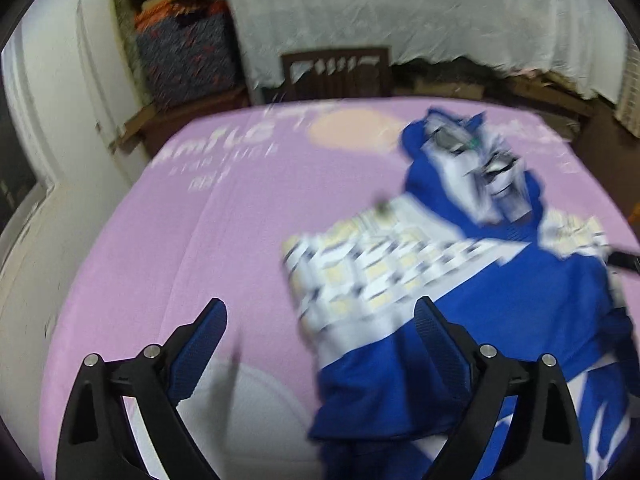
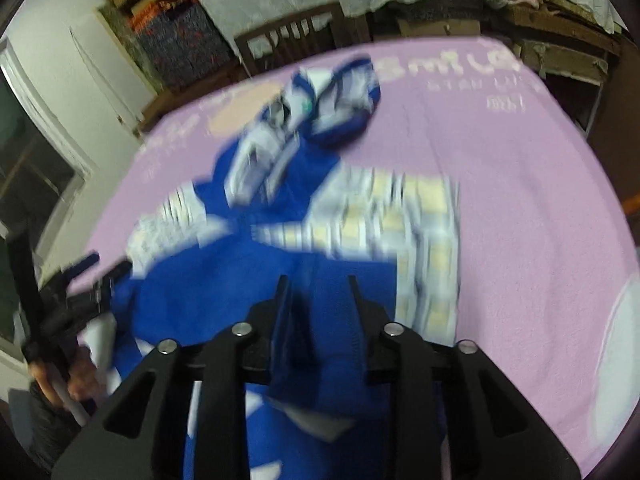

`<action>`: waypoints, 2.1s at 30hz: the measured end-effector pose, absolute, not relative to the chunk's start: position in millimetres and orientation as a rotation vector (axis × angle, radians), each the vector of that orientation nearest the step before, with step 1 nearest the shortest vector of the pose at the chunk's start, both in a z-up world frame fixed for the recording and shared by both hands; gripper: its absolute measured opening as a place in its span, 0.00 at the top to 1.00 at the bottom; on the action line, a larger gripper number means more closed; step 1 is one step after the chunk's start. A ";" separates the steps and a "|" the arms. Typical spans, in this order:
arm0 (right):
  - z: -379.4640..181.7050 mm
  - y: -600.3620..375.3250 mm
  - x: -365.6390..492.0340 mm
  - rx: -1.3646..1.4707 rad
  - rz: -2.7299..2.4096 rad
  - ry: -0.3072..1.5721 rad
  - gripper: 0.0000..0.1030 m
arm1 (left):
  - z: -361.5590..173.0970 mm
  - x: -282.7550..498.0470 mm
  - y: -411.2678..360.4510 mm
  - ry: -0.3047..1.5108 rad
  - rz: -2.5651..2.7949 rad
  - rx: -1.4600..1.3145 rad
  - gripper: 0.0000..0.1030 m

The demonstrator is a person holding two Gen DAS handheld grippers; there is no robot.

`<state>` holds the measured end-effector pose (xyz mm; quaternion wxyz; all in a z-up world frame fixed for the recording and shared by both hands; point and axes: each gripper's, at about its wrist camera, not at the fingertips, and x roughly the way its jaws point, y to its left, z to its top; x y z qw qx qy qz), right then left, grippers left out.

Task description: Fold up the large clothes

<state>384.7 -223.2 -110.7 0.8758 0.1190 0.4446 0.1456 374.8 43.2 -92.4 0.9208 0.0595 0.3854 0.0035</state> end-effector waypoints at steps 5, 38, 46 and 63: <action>-88.0 -224.6 439.5 0.309 0.296 0.880 0.51 | -92.9 384.4 6.2 0.780 -0.098 0.177 0.08; -102.1 -177.3 651.3 0.222 0.203 0.834 0.93 | -136.9 422.4 16.3 0.923 -0.095 0.021 0.03; -30.0 -158.0 554.2 0.118 0.283 0.698 0.93 | -131.6 419.9 29.2 0.896 -0.100 -0.033 0.03; -31.8 -129.9 316.8 -0.088 0.451 0.641 0.93 | -85.1 344.1 72.3 0.760 -0.016 -0.129 0.03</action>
